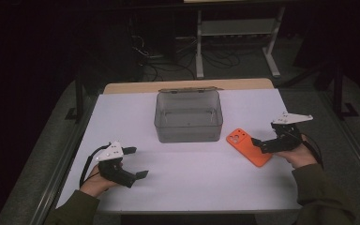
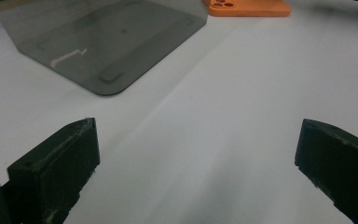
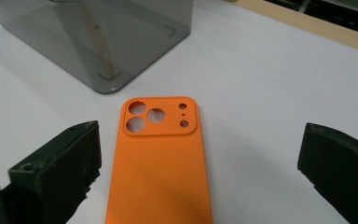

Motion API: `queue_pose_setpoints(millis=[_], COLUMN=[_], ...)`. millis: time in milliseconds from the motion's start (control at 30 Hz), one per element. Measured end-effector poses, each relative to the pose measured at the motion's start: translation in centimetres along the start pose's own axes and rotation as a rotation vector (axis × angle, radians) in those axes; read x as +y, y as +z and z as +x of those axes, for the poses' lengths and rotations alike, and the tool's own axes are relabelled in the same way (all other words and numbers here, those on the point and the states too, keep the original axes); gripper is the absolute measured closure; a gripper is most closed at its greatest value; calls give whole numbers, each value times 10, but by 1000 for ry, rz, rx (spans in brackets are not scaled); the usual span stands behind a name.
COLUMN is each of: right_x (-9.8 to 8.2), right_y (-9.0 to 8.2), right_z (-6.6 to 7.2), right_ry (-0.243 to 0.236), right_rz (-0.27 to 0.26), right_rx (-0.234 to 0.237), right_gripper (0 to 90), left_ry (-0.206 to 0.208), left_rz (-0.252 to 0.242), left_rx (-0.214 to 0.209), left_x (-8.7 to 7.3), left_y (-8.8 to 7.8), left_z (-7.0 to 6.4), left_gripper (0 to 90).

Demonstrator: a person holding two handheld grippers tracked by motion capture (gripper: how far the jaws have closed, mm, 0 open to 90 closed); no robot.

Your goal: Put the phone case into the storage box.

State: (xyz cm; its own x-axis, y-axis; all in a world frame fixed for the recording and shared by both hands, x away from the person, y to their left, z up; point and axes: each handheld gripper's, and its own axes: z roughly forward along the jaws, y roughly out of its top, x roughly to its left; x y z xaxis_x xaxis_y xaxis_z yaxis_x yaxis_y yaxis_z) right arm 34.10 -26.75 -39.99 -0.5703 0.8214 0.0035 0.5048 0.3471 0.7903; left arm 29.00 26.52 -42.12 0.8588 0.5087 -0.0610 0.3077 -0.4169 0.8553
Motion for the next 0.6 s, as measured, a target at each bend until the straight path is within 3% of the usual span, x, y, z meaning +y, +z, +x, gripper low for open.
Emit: queue_pose_setpoints(millis=[600], right_x=[-3], right_y=[10], right_z=[5], right_ry=[-30], right_rz=[79], right_rx=[-2], right_gripper=[0], left_ry=[9], left_rz=[8], left_rx=[7], left_x=[0], left_y=[1], left_z=[0], left_gripper=[0])
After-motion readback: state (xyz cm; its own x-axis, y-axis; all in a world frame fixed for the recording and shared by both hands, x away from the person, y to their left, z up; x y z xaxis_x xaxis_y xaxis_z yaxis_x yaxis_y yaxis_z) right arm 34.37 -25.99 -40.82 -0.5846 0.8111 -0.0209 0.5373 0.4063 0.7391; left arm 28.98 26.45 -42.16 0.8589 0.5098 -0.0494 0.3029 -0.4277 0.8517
